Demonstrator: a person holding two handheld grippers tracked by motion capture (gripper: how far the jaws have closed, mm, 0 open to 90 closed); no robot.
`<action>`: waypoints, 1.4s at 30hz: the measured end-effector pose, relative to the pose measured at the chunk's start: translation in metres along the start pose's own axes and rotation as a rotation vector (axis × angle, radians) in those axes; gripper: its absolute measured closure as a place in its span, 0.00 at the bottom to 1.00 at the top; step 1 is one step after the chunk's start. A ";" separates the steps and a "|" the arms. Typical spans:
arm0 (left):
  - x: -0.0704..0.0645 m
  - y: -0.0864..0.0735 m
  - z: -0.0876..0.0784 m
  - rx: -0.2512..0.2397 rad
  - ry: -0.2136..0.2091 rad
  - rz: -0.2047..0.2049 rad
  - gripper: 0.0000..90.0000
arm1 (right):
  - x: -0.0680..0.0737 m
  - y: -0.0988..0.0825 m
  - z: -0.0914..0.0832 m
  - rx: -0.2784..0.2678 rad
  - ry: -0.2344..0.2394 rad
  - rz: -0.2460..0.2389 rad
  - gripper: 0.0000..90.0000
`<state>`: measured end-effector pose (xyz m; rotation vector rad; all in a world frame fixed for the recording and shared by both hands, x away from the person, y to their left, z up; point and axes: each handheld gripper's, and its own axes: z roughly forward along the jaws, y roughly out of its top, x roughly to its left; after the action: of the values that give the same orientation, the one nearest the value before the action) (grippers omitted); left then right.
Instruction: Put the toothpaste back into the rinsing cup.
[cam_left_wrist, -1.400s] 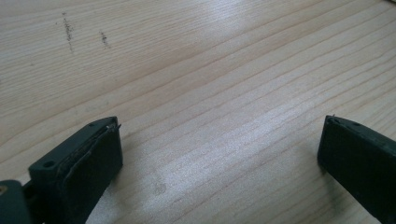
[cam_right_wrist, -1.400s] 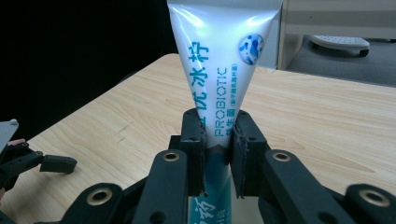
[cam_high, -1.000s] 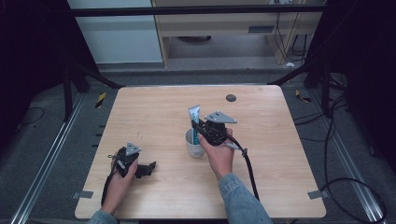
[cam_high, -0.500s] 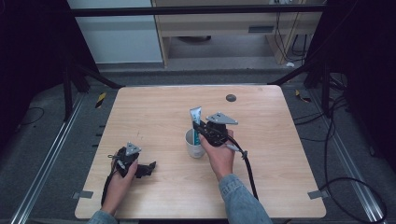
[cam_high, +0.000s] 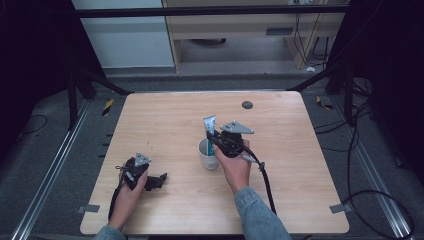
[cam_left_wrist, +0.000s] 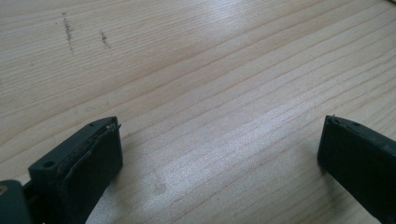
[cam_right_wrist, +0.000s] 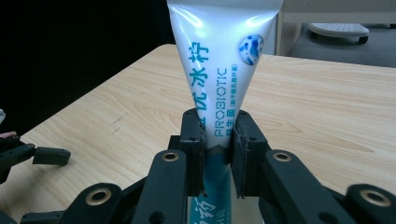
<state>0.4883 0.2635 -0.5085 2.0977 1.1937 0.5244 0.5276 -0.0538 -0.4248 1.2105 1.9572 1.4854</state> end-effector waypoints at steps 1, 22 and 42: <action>0.000 0.000 0.000 0.000 0.000 0.000 0.00 | 0.000 0.000 0.000 0.000 0.000 0.001 0.85; 0.000 0.000 0.000 0.000 0.000 0.000 0.00 | -0.004 0.002 0.000 0.009 -0.001 0.020 0.84; 0.000 0.000 0.000 0.000 0.000 0.000 0.00 | -0.005 0.003 -0.001 0.012 0.004 0.023 0.82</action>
<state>0.4883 0.2635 -0.5085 2.0975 1.1939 0.5244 0.5314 -0.0583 -0.4224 1.2400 1.9636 1.4913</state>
